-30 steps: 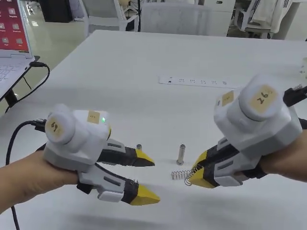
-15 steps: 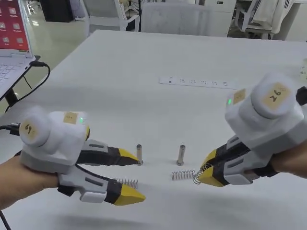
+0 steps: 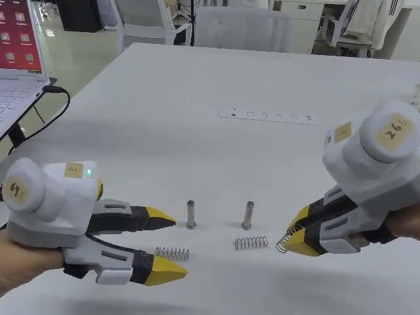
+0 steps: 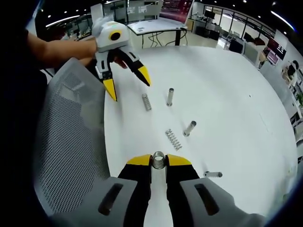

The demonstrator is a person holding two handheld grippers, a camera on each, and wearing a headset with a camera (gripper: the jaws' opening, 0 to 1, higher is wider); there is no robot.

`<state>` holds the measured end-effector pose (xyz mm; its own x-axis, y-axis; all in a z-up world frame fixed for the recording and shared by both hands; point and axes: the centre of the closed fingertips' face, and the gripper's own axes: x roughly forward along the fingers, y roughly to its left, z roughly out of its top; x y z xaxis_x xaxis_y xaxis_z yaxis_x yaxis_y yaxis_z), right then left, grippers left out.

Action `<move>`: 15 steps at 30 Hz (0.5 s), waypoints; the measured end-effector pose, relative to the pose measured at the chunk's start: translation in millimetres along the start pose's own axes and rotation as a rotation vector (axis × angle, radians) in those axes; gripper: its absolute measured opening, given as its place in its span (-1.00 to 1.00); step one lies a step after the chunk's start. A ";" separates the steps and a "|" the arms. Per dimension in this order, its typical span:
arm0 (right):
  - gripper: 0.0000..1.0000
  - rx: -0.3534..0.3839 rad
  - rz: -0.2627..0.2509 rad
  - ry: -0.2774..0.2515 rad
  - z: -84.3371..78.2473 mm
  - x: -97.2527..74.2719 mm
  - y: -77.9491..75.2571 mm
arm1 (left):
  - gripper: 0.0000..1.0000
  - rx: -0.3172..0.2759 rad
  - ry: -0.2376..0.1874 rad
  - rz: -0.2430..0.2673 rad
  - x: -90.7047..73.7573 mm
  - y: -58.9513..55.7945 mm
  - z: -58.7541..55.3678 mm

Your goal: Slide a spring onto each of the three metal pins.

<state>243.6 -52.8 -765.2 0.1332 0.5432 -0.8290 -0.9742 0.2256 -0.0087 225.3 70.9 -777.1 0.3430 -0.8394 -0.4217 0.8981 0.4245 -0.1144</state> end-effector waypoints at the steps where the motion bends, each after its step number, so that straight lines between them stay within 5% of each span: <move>1: -0.83 0.002 -0.002 0.001 -0.4 -0.8 -0.9 | -0.11 -0.004 -0.005 0.002 -0.4 0.2 0.4; 15: -0.83 0.018 -0.040 0.023 -11.6 -17.6 -18.7 | -0.05 -0.009 -0.026 0.042 -0.6 3.8 -4.5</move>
<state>257.4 -75.9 -757.0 0.1671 0.5148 -0.8409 -0.9647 0.2614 -0.0316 227.3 74.5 -781.3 0.3875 -0.8292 -0.4028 0.8803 0.4626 -0.1056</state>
